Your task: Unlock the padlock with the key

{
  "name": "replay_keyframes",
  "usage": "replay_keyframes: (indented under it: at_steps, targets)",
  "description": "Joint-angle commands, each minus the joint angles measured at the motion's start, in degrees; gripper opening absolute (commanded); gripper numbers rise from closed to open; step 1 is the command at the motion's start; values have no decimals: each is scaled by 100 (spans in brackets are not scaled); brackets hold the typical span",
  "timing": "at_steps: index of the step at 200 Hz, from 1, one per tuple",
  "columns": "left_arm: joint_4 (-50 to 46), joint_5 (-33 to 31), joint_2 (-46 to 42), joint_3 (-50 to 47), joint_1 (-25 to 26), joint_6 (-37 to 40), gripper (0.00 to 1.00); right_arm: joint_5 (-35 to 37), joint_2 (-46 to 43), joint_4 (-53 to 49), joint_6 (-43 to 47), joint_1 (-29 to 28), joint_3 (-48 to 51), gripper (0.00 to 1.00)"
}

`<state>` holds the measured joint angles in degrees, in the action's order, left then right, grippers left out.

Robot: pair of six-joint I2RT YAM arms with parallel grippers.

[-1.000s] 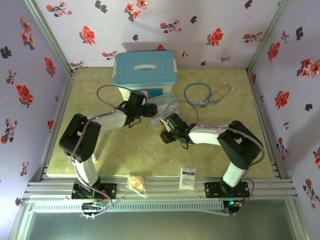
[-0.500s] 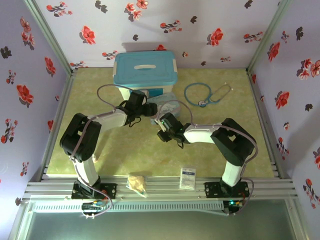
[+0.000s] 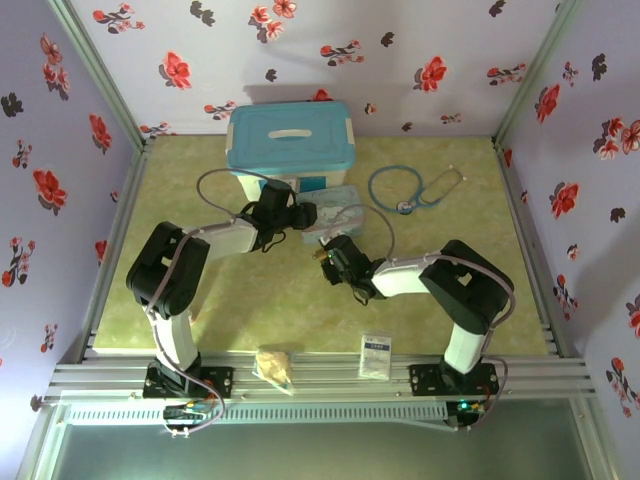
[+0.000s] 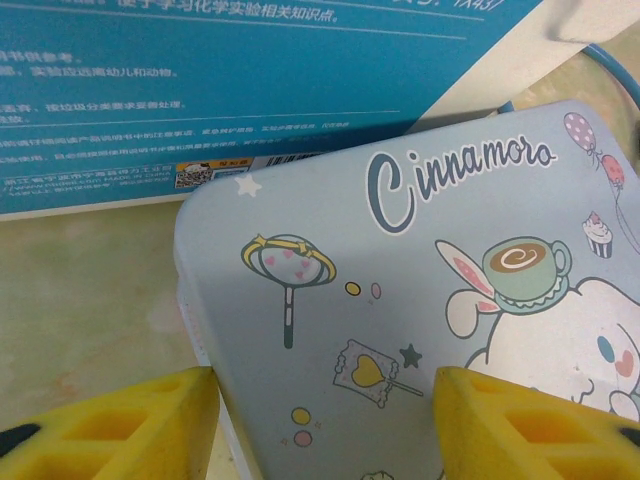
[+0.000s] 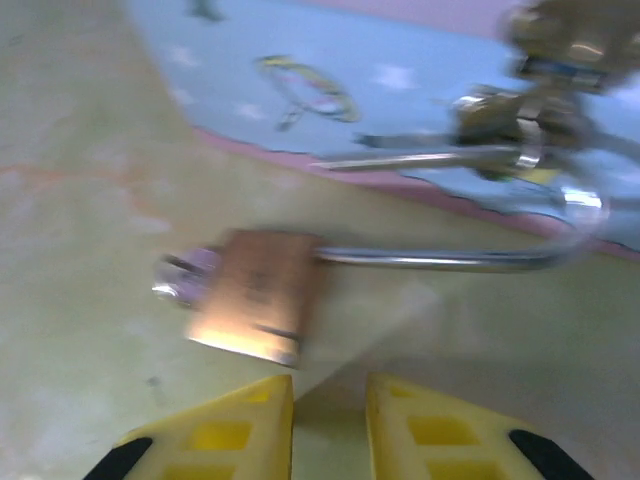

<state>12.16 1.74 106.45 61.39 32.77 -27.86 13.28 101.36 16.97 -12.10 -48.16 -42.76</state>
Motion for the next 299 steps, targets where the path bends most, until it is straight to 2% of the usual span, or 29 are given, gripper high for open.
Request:
replay_keyframes:
  at_steps: [1,39,54,66,81,92,111,146,171,203,272,299]
  targets:
    - [-452,-147,290,-239,18,337,57,956,-26,-17,-399,142,123,24]
    - [-390,-137,299,-303,18,371,57,922,-203,-49,-689,415,214,22]
    - [-407,-137,276,-311,18,372,56,735,-359,64,-797,448,351,24]
    - [-437,-134,244,-304,18,372,57,624,-489,13,-997,448,403,29]
    - [-568,-134,173,-235,5,368,57,320,-675,-353,-1528,421,325,46]
    - [-607,-121,75,-208,11,326,59,403,-818,-364,-1765,224,348,53]
    - [-658,-28,-67,-108,-2,275,61,851,-849,-494,-1847,-212,175,62]
    - [-803,50,-82,194,-17,289,62,1436,-323,-1082,-2131,-595,-614,70]
    - [-830,69,-46,253,-43,295,62,1813,98,-1258,-2329,-737,-982,70]
    - [-847,73,-11,246,-58,335,62,1835,468,-1537,-2481,-747,-1324,69]
    - [-822,53,90,172,-96,369,61,1875,998,-1434,-2600,-787,-1648,69]
    - [-873,33,154,206,-111,397,60,1866,1085,-1362,-2685,-791,-1604,64]
